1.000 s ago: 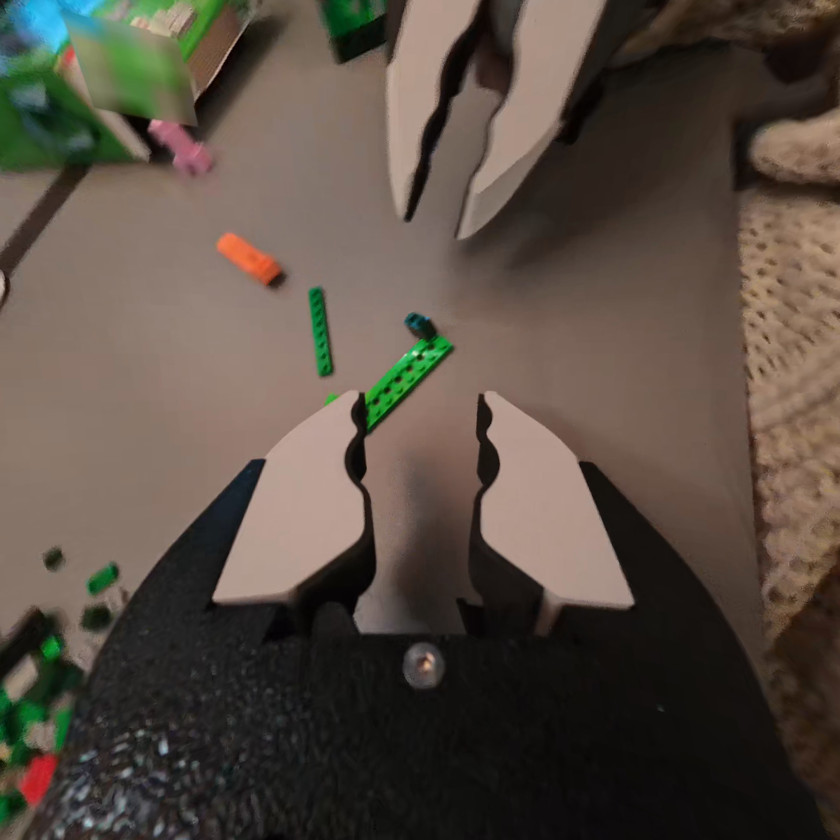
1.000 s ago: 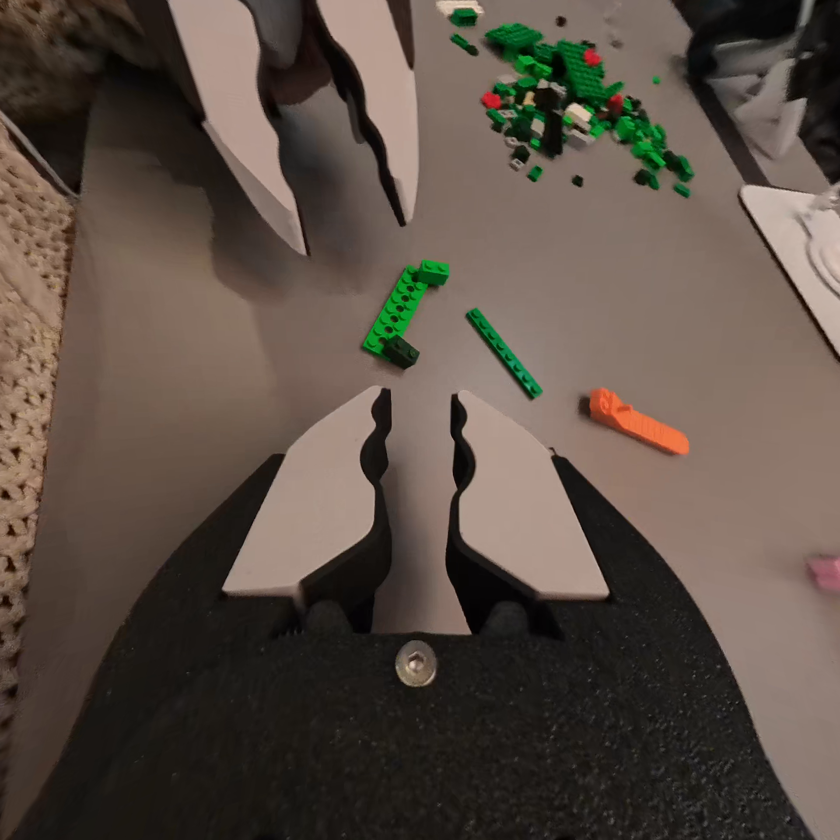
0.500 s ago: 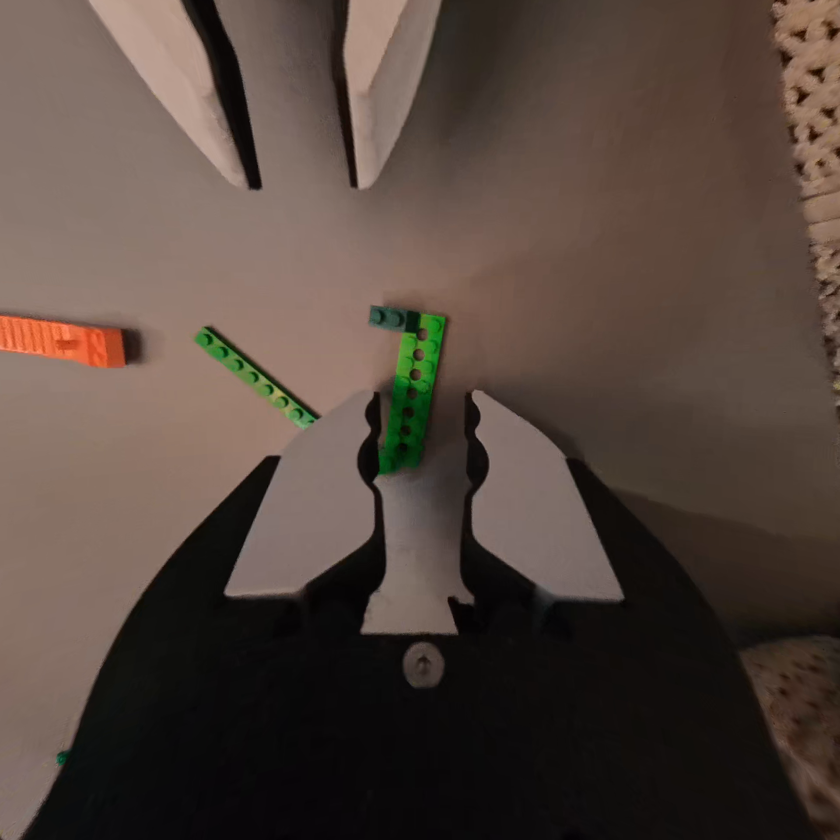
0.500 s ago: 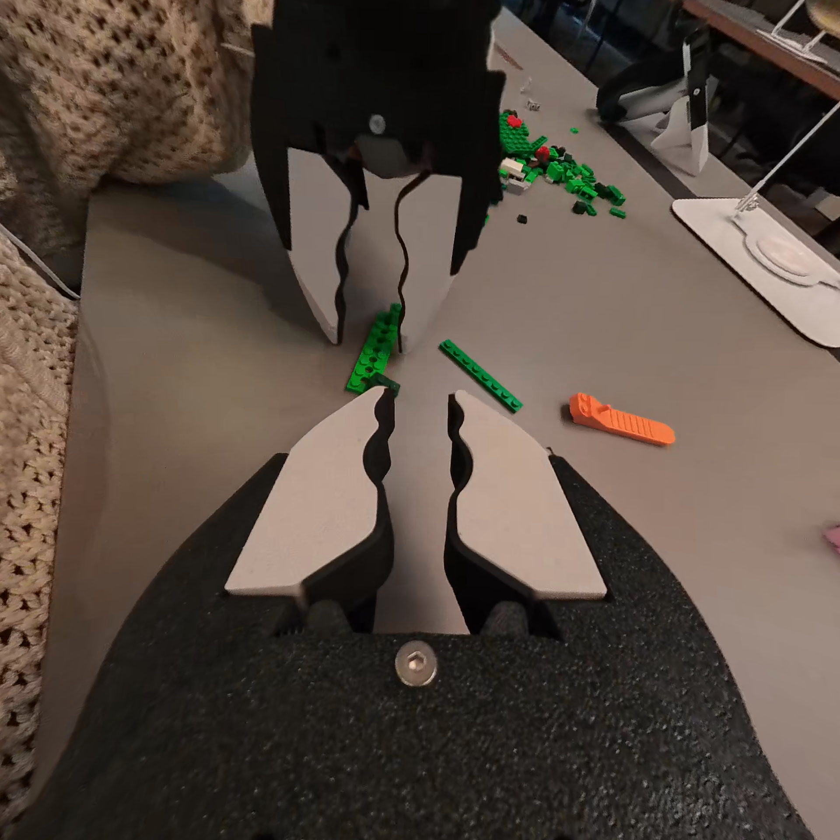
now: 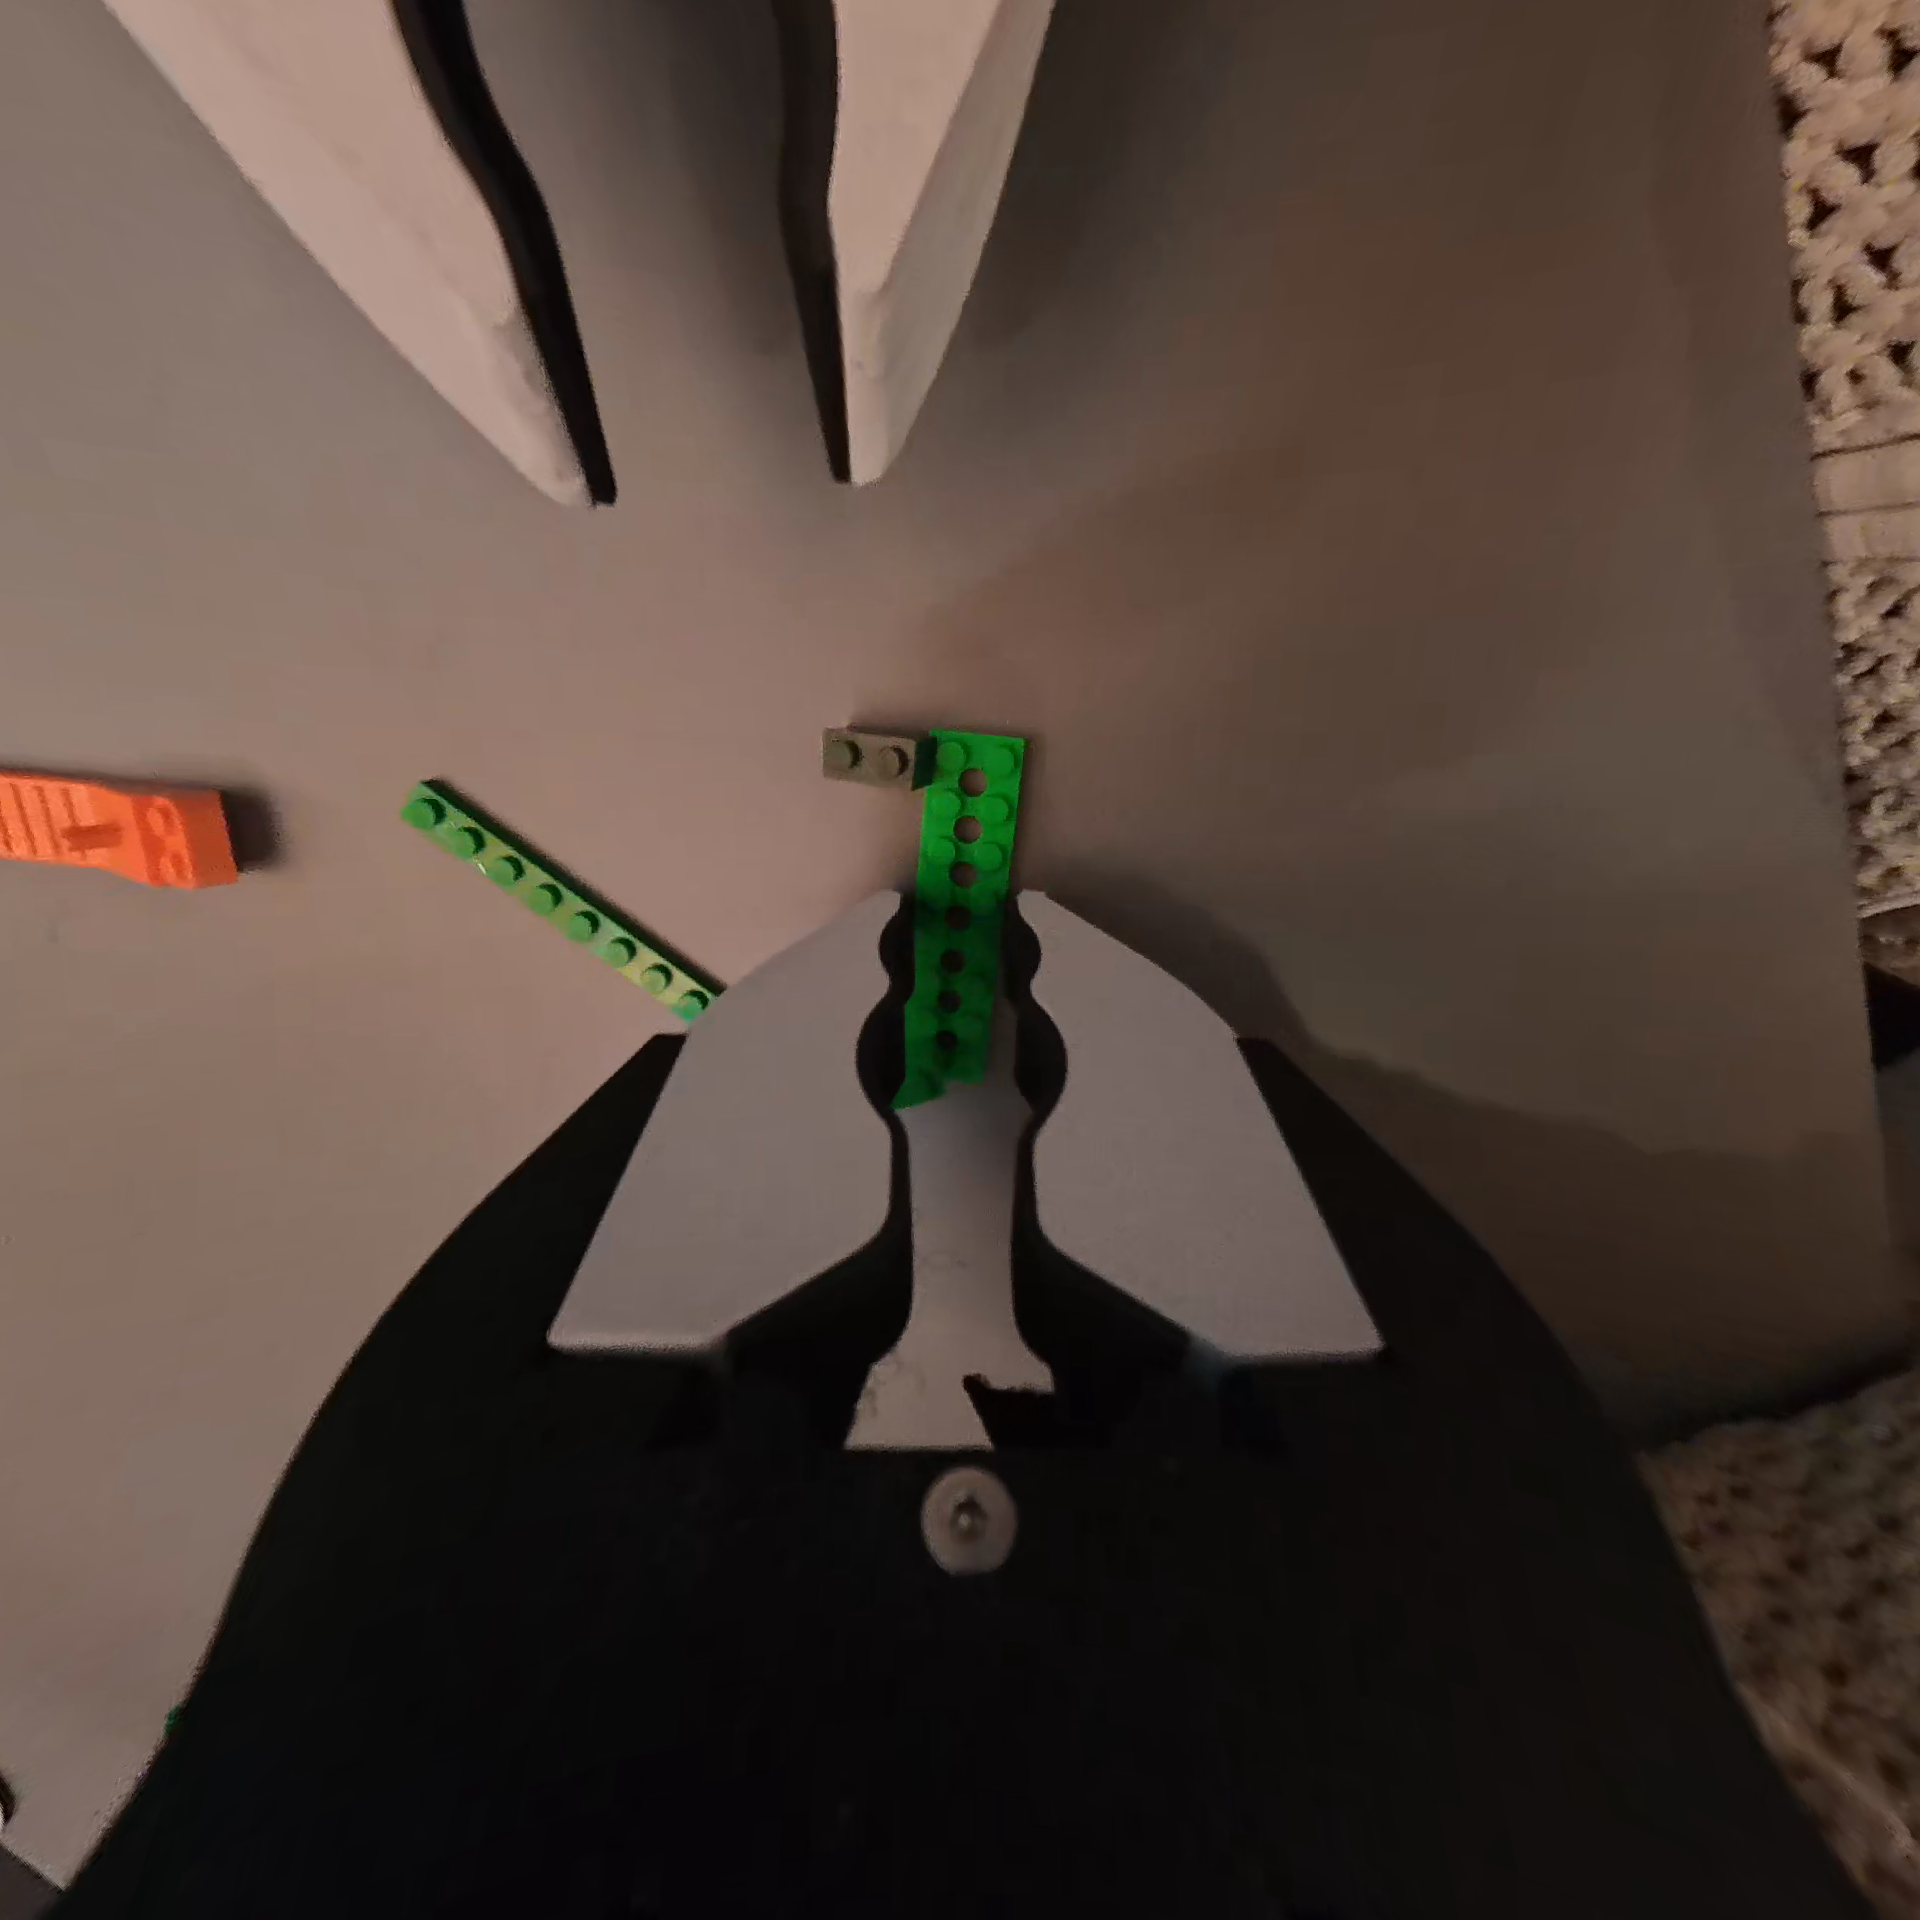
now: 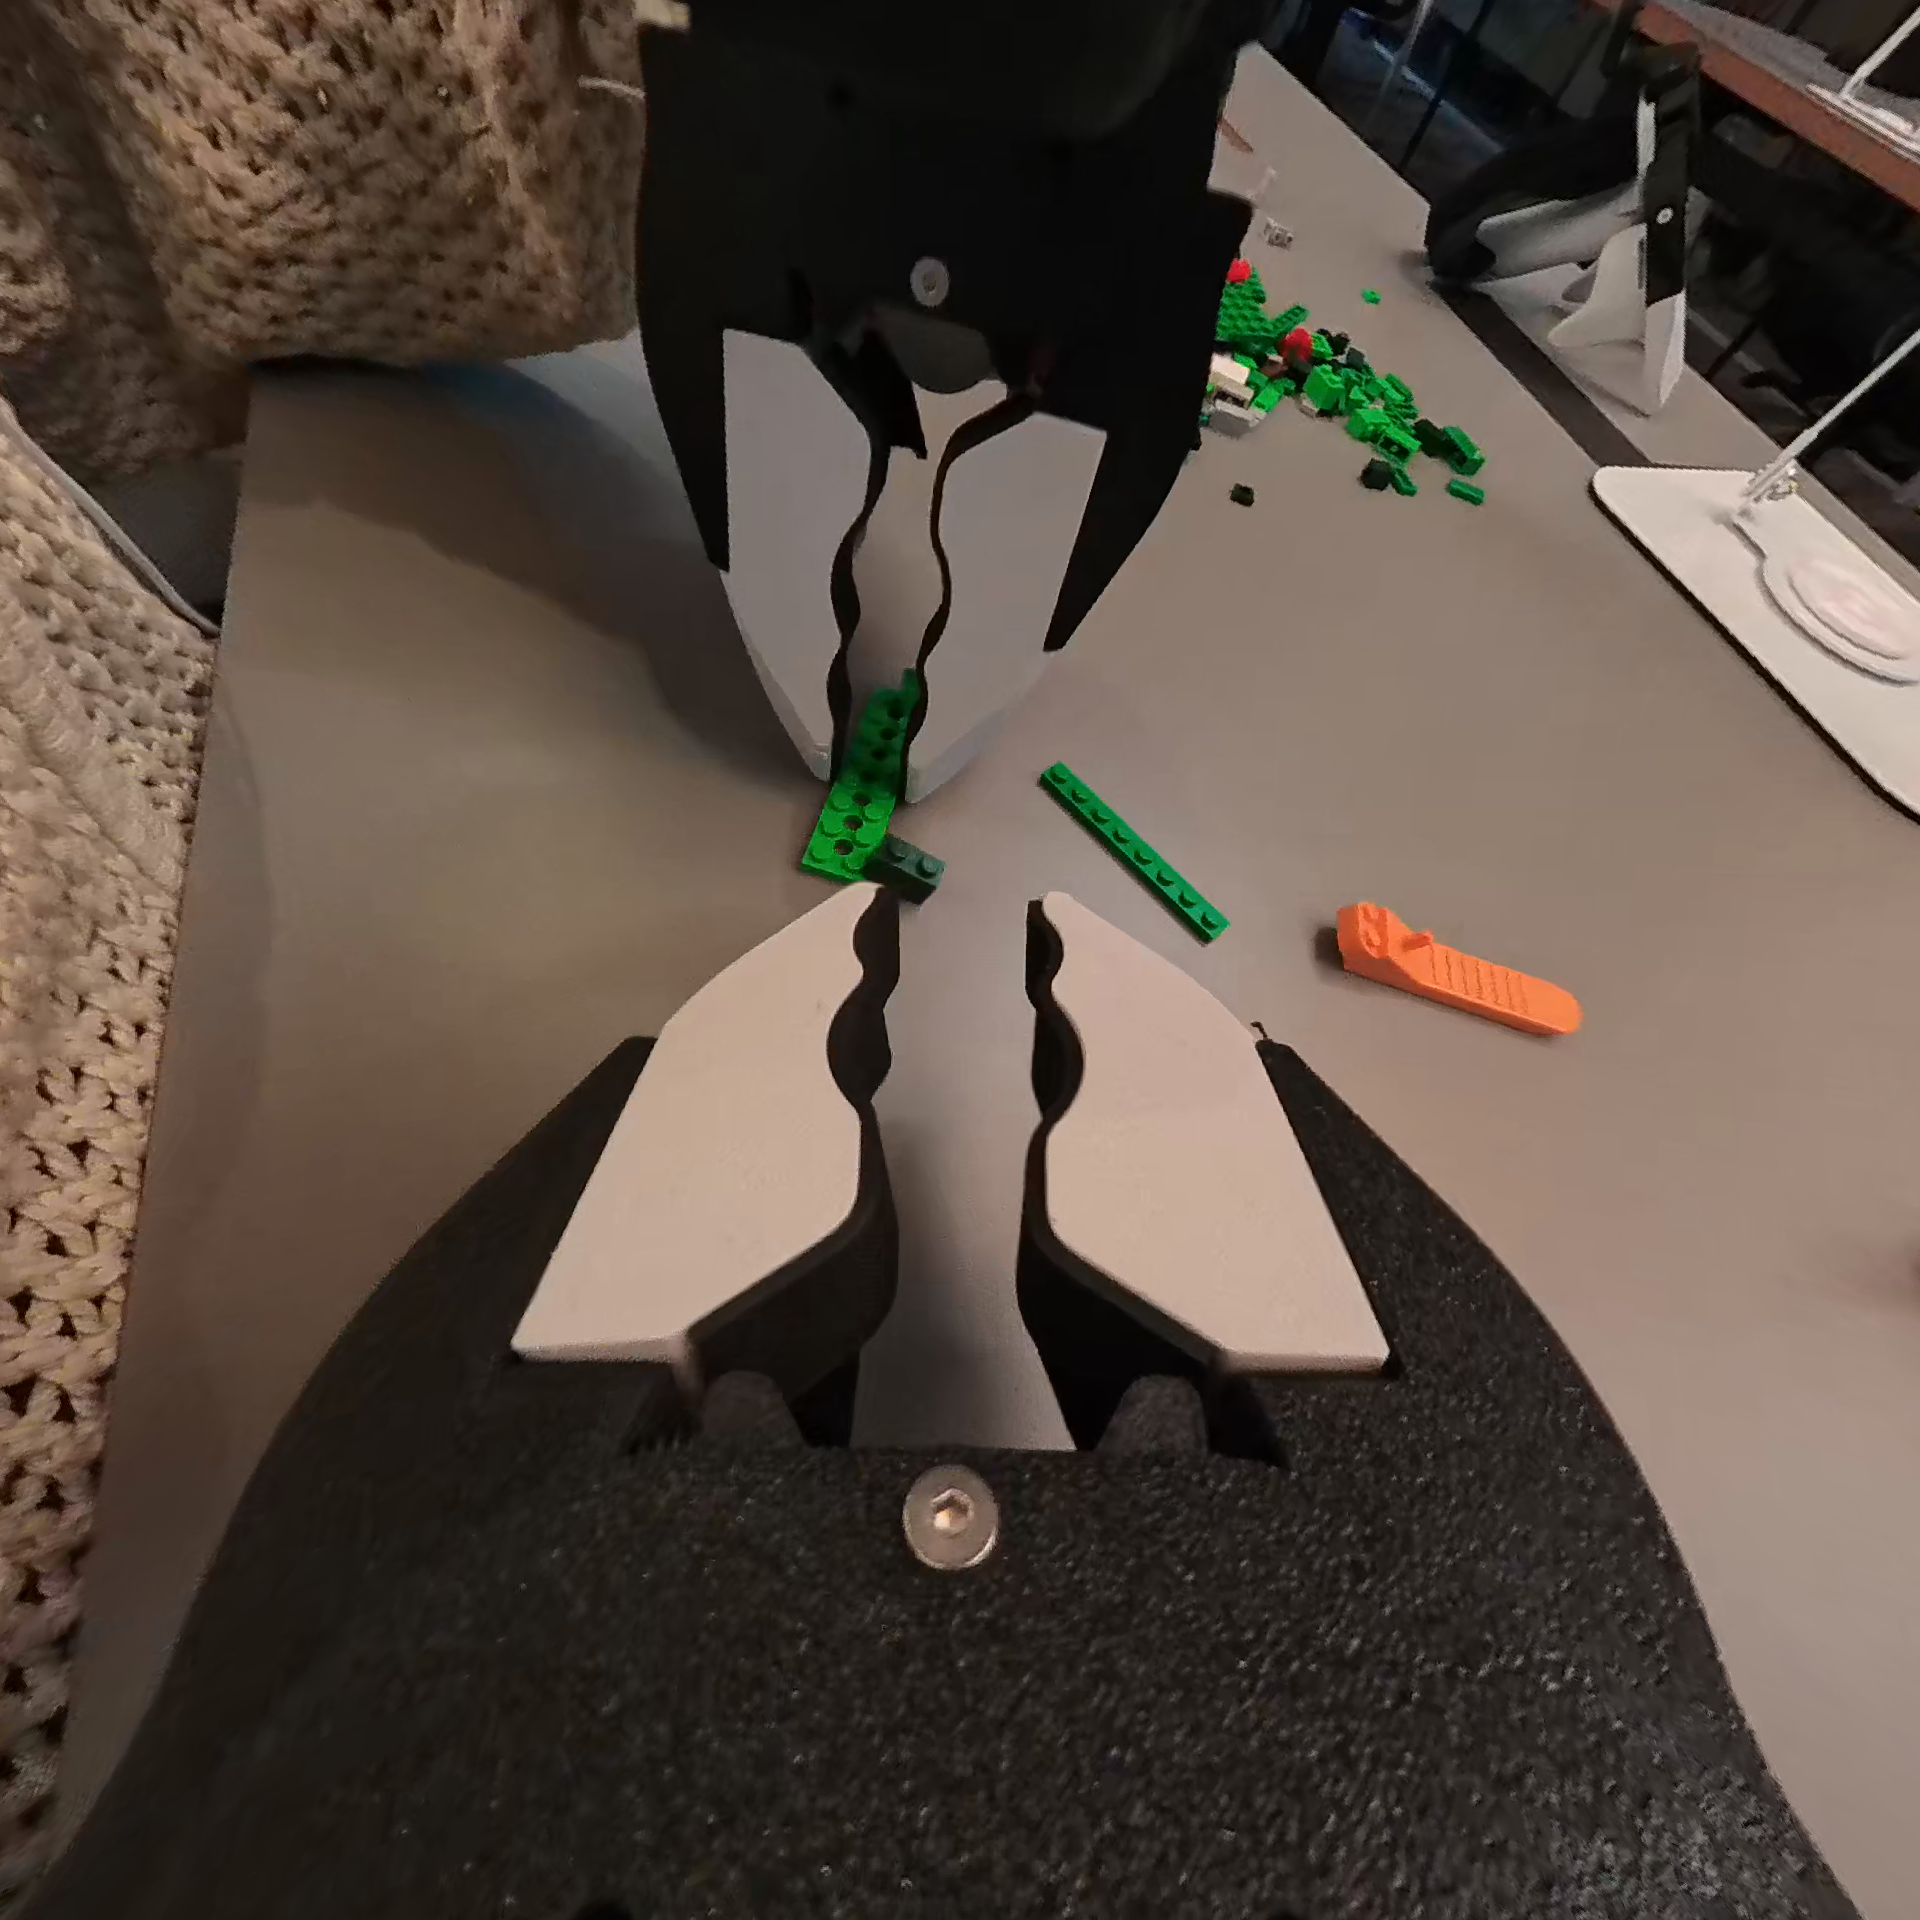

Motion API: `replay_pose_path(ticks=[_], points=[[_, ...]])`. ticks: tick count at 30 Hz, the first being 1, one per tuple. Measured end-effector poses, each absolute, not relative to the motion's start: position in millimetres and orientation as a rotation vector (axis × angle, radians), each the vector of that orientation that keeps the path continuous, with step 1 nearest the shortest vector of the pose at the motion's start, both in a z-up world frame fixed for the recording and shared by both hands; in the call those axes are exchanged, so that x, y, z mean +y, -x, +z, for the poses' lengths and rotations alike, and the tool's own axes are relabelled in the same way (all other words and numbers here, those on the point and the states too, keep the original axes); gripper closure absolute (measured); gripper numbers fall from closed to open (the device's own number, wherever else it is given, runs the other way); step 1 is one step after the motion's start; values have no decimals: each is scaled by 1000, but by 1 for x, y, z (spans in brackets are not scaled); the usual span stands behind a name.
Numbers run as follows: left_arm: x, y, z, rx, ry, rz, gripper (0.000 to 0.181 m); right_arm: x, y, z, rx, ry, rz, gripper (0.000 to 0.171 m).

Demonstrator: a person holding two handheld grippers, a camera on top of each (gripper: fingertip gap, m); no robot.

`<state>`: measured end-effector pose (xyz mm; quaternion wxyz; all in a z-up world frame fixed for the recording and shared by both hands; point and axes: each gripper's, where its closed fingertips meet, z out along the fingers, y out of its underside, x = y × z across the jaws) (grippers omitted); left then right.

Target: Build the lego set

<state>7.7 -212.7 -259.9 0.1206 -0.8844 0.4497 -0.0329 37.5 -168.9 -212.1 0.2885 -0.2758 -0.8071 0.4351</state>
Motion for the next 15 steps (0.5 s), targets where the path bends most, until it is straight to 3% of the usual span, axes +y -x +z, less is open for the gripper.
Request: replay_pose_path(ticks=[9,15], points=[[-214,-8,-259,1261,2587,-89,166,-181,-39,-233,-2313,325,952,150],[-214,-10,-259,1289,2585,-118,166,-181,-35,-230,-2477,7,1039,159]])
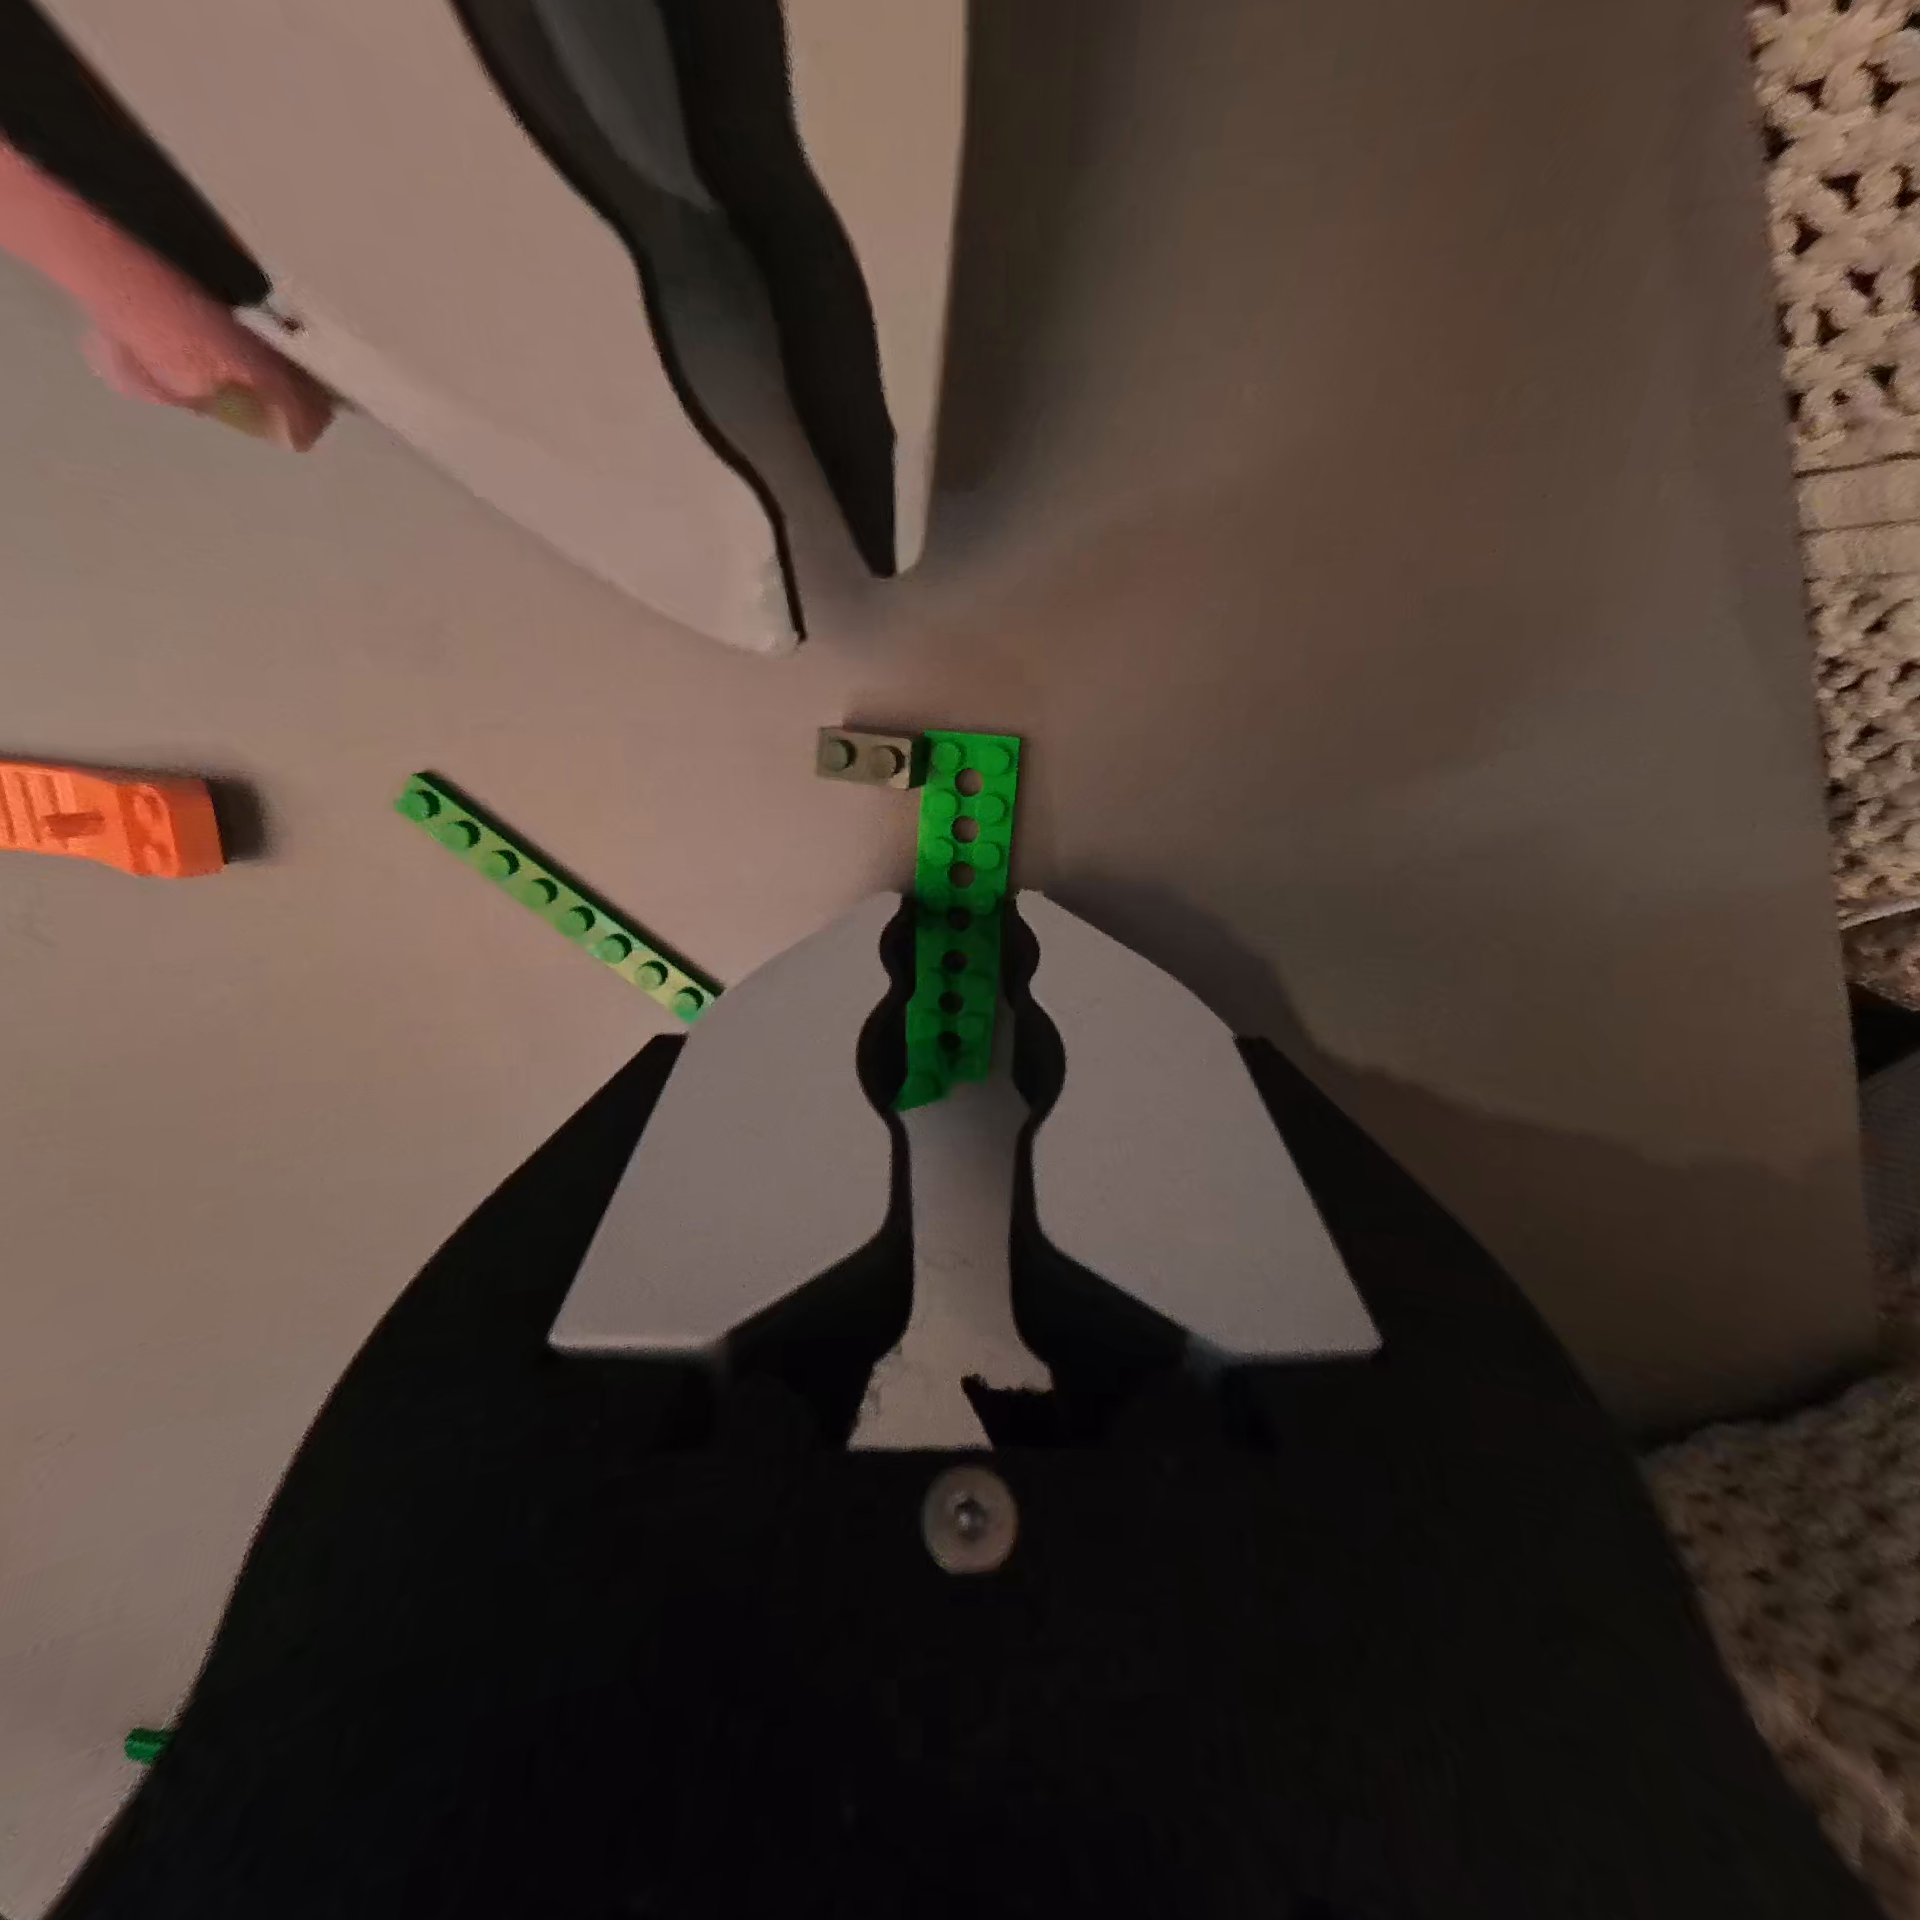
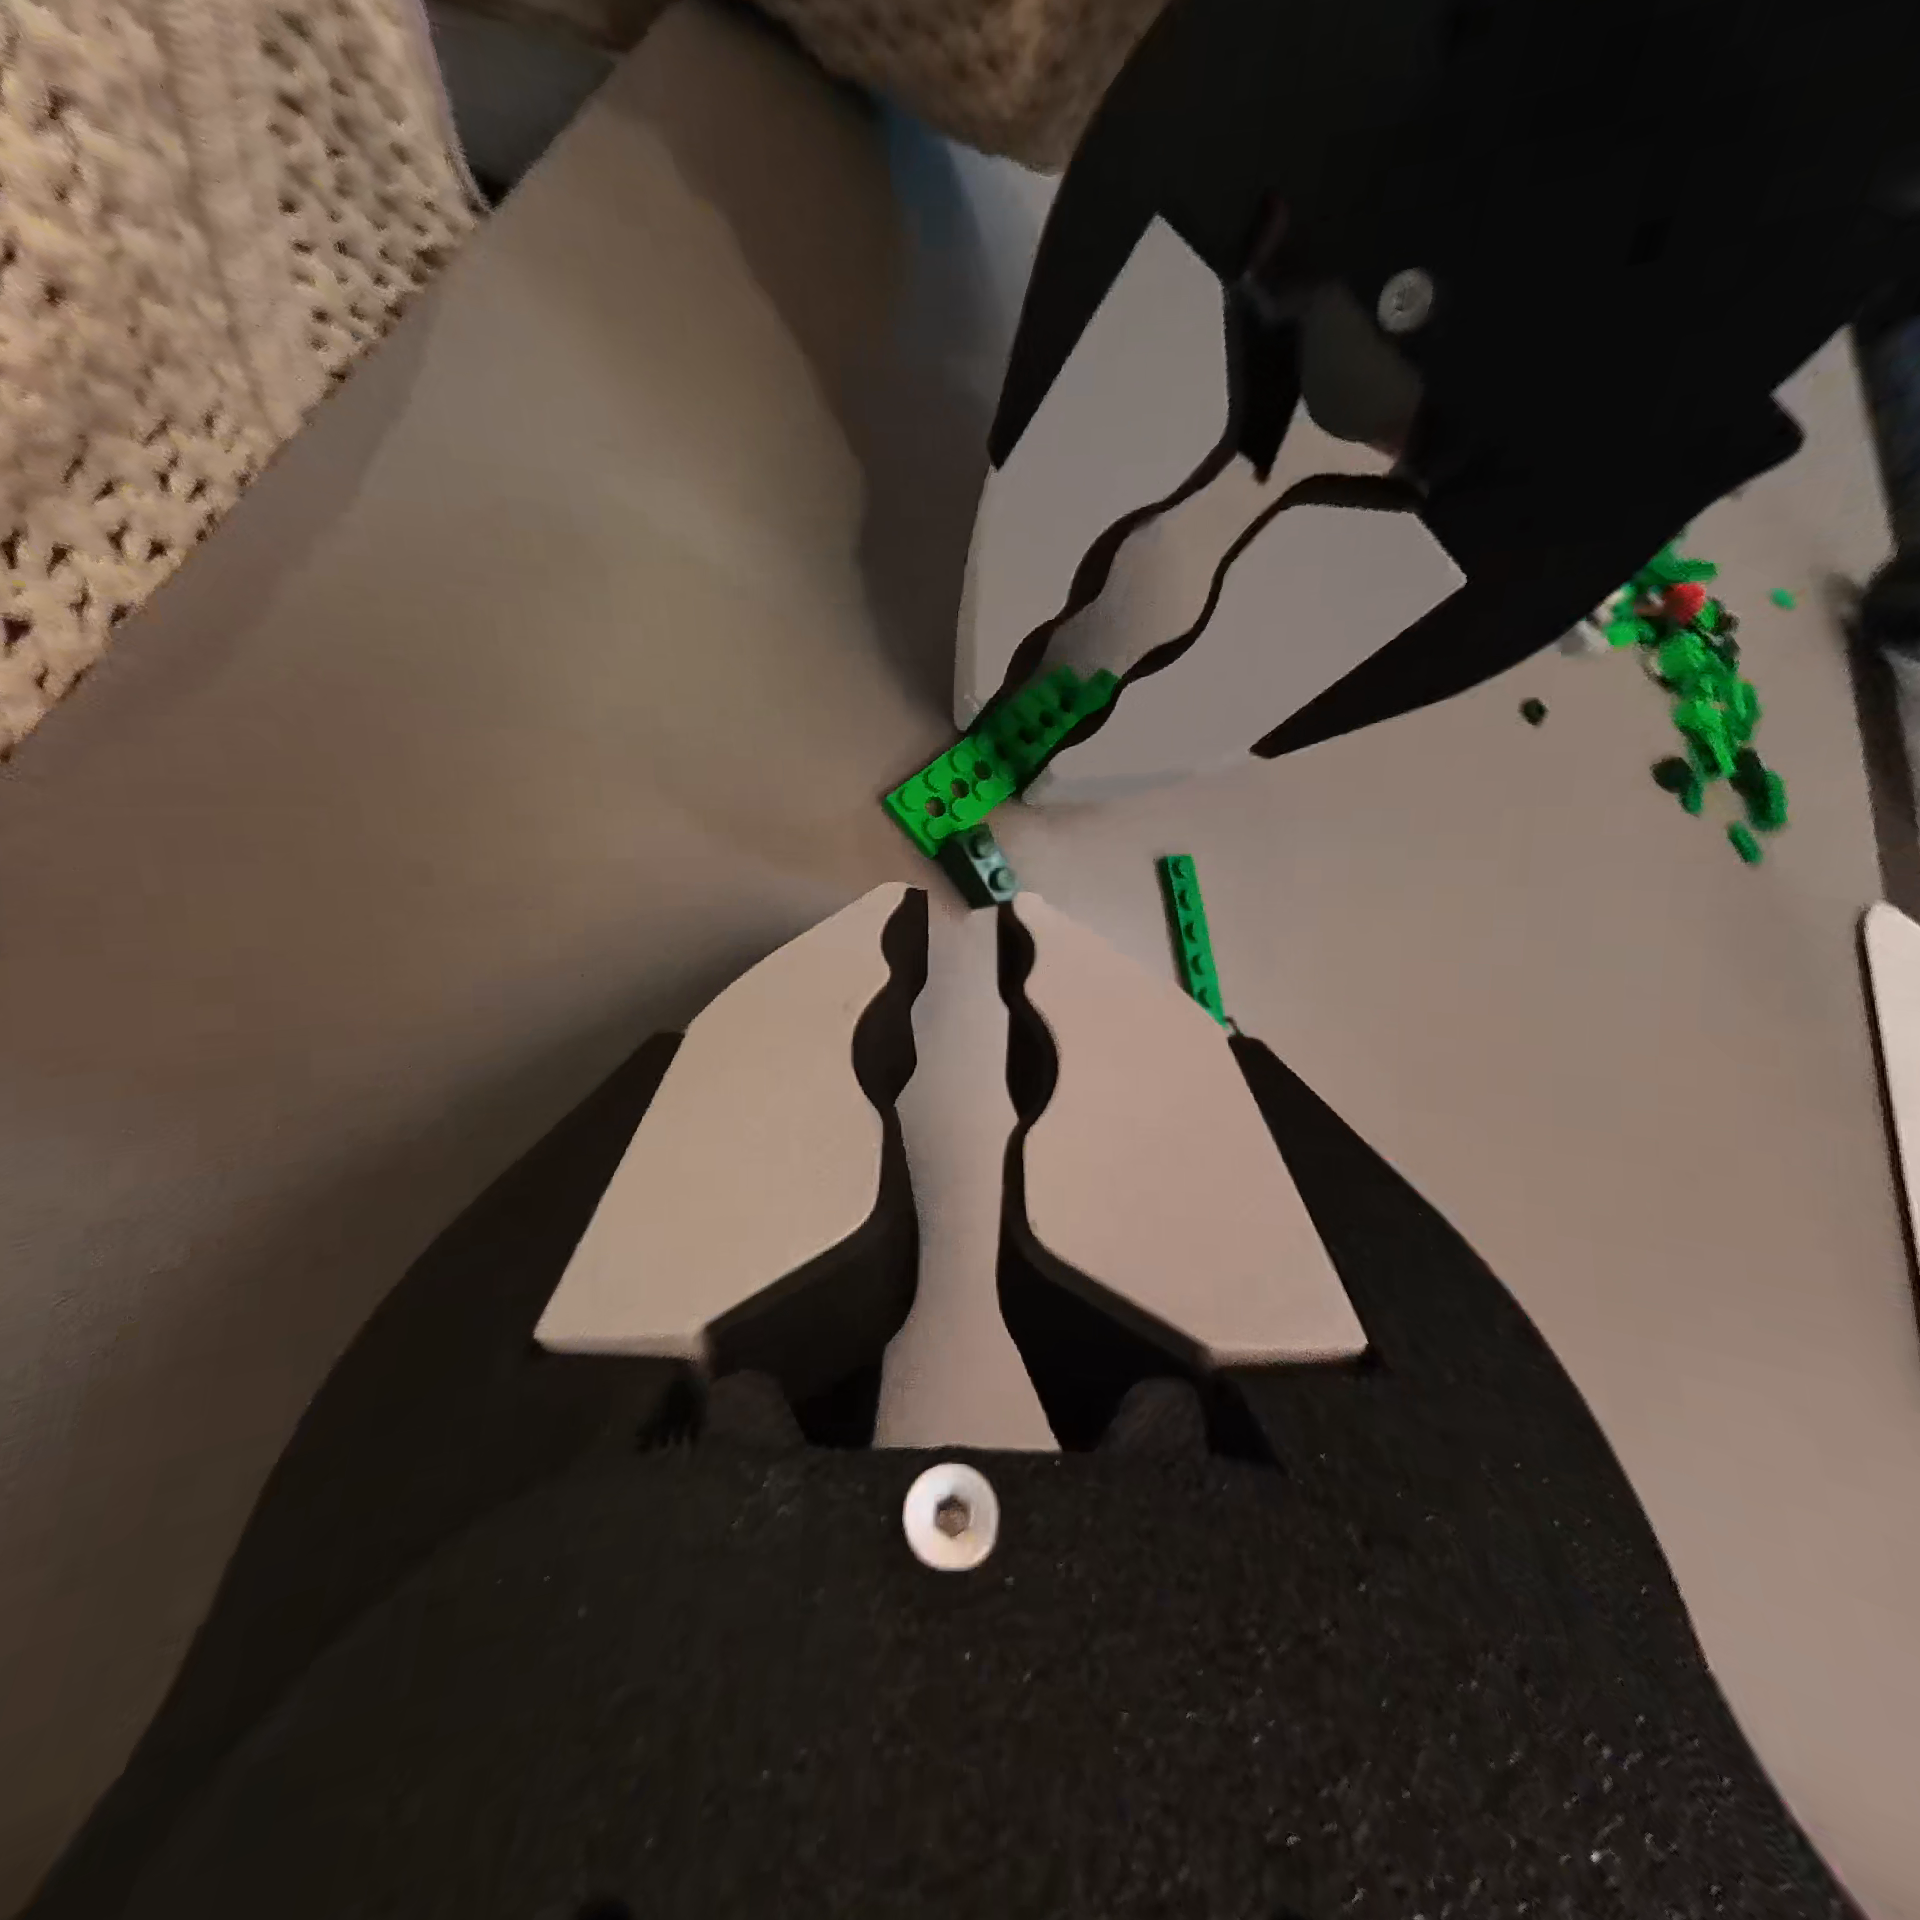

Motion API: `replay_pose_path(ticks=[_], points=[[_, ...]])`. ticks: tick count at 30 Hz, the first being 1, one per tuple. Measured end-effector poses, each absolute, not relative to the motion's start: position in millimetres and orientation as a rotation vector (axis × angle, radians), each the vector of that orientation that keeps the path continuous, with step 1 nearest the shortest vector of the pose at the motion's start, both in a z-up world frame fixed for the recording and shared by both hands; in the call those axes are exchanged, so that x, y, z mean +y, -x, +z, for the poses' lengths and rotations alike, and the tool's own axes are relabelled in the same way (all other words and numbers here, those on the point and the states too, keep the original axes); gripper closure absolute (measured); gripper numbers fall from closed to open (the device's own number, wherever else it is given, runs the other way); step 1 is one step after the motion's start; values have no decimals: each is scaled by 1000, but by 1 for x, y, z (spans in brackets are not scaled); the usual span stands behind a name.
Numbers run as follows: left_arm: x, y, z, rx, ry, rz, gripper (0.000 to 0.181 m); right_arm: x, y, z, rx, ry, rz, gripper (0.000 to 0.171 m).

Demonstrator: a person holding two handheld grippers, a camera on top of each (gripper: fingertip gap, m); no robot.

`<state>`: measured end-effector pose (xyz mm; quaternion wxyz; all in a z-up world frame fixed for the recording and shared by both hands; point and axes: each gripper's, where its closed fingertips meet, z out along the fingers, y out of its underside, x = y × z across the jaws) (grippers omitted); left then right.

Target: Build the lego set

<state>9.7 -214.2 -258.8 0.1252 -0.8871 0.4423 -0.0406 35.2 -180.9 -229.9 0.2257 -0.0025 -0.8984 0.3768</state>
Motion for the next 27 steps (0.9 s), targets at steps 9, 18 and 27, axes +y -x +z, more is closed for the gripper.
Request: replay_pose_path(ticks=[9,18,27], points=[[-215,-12,-258,1295,2529,-180,166,-187,-23,-240,-2716,-168,1107,156],[-215,-14,-257,1318,2498,-185,167,-193,-21,-248,-2771,-214,1103,162],[-215,-16,-256,1297,2488,-209,167,-197,-30,-239,-2756,-261,1050,163]])
